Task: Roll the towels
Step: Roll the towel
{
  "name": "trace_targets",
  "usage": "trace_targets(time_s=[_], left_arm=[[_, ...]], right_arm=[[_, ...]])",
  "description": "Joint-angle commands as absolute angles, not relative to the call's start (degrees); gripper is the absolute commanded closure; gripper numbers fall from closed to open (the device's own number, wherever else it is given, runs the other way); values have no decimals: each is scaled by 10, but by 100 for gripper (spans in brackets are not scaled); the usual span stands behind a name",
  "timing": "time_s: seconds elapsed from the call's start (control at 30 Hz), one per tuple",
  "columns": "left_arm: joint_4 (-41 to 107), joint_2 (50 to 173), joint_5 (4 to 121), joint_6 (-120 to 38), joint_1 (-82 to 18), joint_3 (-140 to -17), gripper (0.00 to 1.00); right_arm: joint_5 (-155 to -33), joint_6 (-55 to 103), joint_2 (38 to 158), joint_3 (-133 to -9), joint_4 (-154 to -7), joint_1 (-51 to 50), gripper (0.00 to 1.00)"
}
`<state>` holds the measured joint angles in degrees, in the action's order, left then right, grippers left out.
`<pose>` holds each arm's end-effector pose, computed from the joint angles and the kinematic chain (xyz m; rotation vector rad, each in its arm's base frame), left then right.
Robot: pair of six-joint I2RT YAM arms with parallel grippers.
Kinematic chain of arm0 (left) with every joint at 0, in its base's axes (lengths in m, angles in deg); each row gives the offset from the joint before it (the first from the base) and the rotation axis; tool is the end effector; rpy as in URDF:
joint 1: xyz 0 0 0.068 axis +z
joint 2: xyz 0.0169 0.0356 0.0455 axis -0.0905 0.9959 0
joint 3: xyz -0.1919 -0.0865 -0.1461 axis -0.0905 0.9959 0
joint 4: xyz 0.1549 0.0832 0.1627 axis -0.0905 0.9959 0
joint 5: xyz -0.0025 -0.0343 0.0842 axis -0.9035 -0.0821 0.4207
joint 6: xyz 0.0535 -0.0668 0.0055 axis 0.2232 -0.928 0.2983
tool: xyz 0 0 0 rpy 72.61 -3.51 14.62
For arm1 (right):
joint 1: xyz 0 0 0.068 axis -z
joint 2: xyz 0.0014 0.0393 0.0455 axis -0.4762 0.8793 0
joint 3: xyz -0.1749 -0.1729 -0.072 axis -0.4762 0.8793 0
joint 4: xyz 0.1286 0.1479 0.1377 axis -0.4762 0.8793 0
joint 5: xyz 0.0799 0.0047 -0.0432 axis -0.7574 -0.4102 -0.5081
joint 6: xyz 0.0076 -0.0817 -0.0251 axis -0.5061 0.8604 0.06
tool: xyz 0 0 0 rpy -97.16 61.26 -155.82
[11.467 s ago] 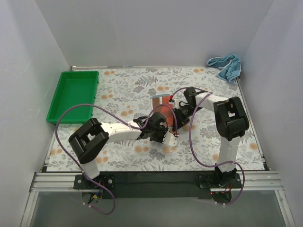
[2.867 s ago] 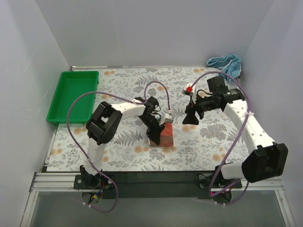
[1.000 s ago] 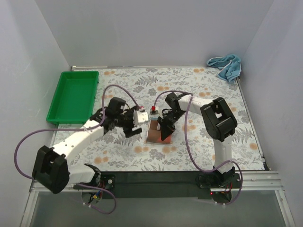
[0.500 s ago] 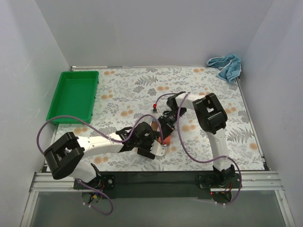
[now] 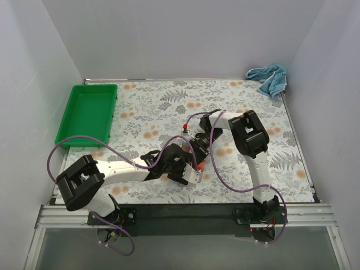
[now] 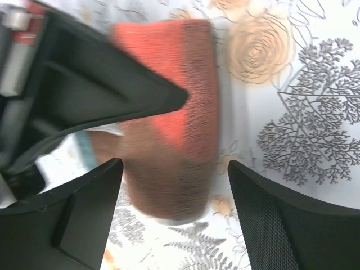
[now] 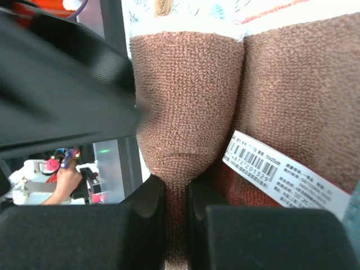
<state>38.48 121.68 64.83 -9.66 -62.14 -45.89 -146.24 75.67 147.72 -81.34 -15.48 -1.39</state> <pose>0.1545 -0.2517 0.1297 1.5741 1.8980 -0.4117 0.2640 0.2271 0.0829 1.3274 -2.1766 -1.5177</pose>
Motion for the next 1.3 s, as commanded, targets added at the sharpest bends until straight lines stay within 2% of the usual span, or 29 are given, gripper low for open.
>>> trace_targets(time_s=[0.0, 0.37, 0.5, 0.63, 0.67, 0.73, 0.77, 0.83, 0.87, 0.93, 1.07, 1.17, 1.27], left_arm=[[355, 1156, 644, -81, -626, -454, 27], [370, 1235, 598, -99, -626, -490, 26], [376, 1263, 590, -101, -626, -496, 31], [408, 1272, 574, -102, -626, -498, 42], [423, 1272, 572, -103, -626, -497, 54], [456, 1273, 567, -115, -626, -502, 65], [467, 1274, 564, -120, -626, -507, 73], [511, 1274, 548, -133, -626, -516, 78], [525, 1274, 538, -149, -626, -523, 82], [558, 1275, 526, -161, -626, -531, 85], [606, 1291, 501, -199, -626, -555, 87], [645, 1314, 460, -225, -614, -588, 86], [697, 1344, 387, -240, -584, -635, 83]], right_arm=[[-1428, 788, 1501, -818, -149, -27, 90], [-1424, 799, 1500, -816, -143, -27, 89], [-1425, 799, 1503, -818, -144, -27, 88], [-1425, 797, 1505, -825, -144, -26, 88], [-1425, 796, 1505, -829, -143, -27, 88], [-1421, 794, 1500, -832, -141, -27, 86], [-1416, 793, 1498, -837, -142, -26, 80], [-1408, 784, 1481, -846, -143, -15, 68], [-1404, 769, 1469, -864, -145, -7, 55], [-1398, 750, 1457, -892, -144, 23, 47], [-1391, 711, 1412, -969, -145, 85, 15], [-1394, 695, 1364, -1001, -146, 134, 11], [-1391, 700, 1298, -980, -155, 174, 10]])
